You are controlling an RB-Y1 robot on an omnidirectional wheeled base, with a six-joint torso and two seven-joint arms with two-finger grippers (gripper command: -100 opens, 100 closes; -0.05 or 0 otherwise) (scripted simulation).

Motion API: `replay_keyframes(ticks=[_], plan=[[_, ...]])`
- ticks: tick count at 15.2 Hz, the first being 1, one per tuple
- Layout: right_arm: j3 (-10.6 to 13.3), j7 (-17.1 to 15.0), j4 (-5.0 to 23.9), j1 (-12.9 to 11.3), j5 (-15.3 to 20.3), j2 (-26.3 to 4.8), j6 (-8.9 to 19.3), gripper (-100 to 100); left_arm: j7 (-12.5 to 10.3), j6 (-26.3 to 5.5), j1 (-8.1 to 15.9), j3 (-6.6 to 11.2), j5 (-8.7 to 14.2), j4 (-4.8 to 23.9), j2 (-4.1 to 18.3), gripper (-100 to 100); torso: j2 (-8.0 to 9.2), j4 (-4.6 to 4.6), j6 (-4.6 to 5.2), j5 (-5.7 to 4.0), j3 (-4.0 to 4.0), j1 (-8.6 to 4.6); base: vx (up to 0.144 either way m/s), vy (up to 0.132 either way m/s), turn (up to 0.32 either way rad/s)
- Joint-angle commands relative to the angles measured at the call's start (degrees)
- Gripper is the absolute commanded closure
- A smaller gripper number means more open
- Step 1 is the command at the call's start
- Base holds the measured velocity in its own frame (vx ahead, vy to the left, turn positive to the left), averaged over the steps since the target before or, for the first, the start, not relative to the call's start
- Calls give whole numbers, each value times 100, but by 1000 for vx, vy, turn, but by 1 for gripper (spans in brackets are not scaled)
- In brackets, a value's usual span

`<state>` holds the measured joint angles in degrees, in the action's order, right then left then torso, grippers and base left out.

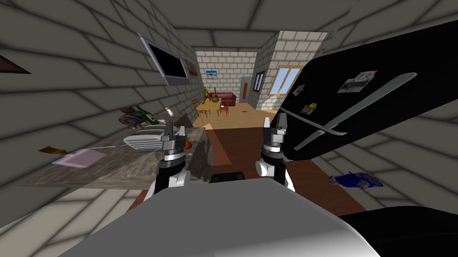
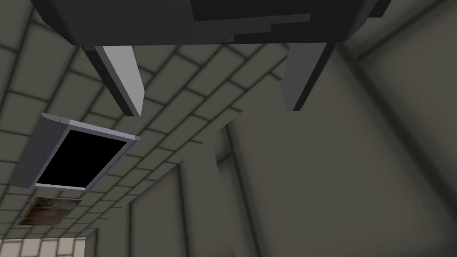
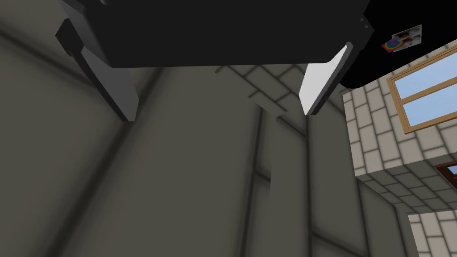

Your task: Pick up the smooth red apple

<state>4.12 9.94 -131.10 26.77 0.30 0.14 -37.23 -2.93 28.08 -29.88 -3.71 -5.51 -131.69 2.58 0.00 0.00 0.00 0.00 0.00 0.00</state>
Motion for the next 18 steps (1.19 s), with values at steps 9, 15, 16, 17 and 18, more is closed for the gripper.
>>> replay_keyframes(ticks=[9, 15, 16, 17, 18], plan=[[0, 0, 0, 1, 0, 0, 0, 0, -38, -953, -329, 317, 582, -50, 1113, -100, -18, -4, -1, 2, -10, 9, 36, 11, 10], [0, 0, 0, 1, 0, 0, 0, 0, -64, -1566, -547, 518, 967, -85, 1691, -100, -18, -4, 0, 2, -11, 7, 42, 9, 9], [0, 0, 0, 1, 0, 0, 0, 0, -64, -1608, -547, 518, 967, -85, 1691, -100, -19, -4, -1, 1, -11, 6, 46, 7, 11], [0, 0, 0, 1, 0, 0, 0, 0, -74, -1777, -628, 591, 1110, -98, 1899, -100, -20, -5, -1, 1, -11, 7, 49, 11, 13], [0, 0, 0, 1, 0, 0, 0, 0, -74, -1843, -628, 591, 1110, -98, 1899, -100, -20, -5, -1, 1, -12, 8, 47, 10, 11]])
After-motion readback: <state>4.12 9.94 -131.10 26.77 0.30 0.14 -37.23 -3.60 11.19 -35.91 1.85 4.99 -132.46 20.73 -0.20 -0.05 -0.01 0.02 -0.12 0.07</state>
